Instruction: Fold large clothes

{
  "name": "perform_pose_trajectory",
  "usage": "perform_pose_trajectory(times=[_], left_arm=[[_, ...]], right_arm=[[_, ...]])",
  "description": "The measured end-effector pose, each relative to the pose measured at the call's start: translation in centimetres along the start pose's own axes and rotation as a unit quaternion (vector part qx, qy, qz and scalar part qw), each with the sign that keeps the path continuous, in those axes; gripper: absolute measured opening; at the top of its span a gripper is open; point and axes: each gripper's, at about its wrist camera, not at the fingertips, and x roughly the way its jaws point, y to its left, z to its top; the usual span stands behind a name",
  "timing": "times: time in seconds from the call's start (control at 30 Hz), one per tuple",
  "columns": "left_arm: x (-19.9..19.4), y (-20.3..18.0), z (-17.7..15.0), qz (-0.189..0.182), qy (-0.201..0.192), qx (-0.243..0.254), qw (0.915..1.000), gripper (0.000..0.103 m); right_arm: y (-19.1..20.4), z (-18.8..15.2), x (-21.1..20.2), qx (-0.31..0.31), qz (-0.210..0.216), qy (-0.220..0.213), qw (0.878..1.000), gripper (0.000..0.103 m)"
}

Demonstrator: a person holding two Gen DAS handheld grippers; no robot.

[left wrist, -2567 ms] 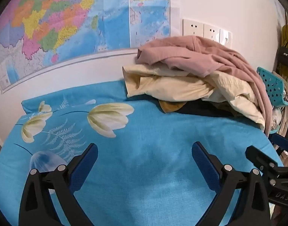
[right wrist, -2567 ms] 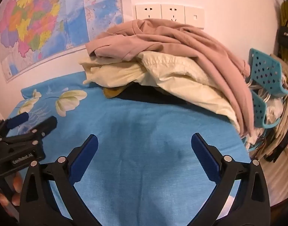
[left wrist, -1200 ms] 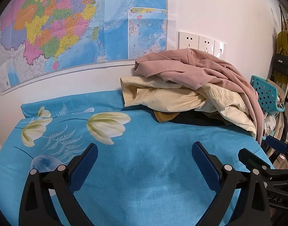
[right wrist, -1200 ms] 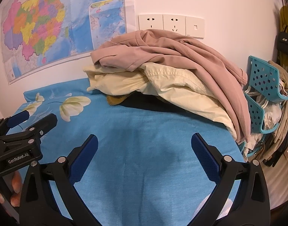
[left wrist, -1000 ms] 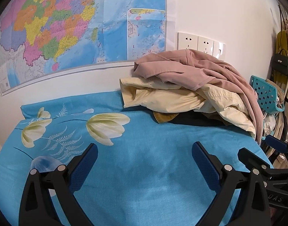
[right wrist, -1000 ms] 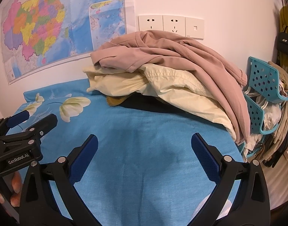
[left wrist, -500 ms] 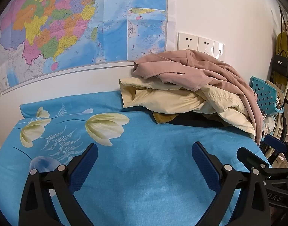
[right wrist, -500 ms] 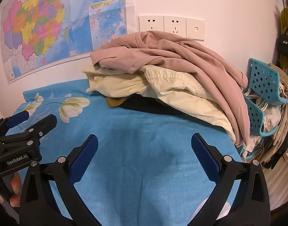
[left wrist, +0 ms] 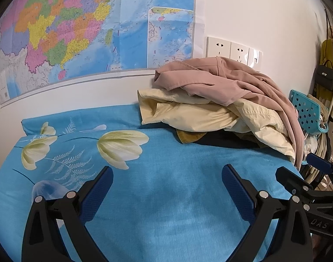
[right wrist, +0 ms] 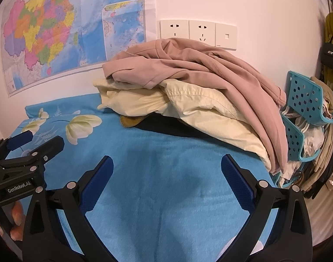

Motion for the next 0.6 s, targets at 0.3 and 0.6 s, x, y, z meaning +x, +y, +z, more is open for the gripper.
perform_pose_trajectory(times=[0.3, 0.6], left_arm=[[0.7, 0.0, 0.5, -0.006, 0.005, -0.003, 1.0000, 0.096], [1.5, 0.0, 1.0, -0.010, 0.008, -0.002, 0.9999, 0.096]], right_arm=[[-0.2, 0.6, 0.3, -0.004, 0.002, -0.003, 1.000, 0.098], [-0.4, 1.9, 1.0, -0.020, 0.001, -0.011, 1.000, 0.098]])
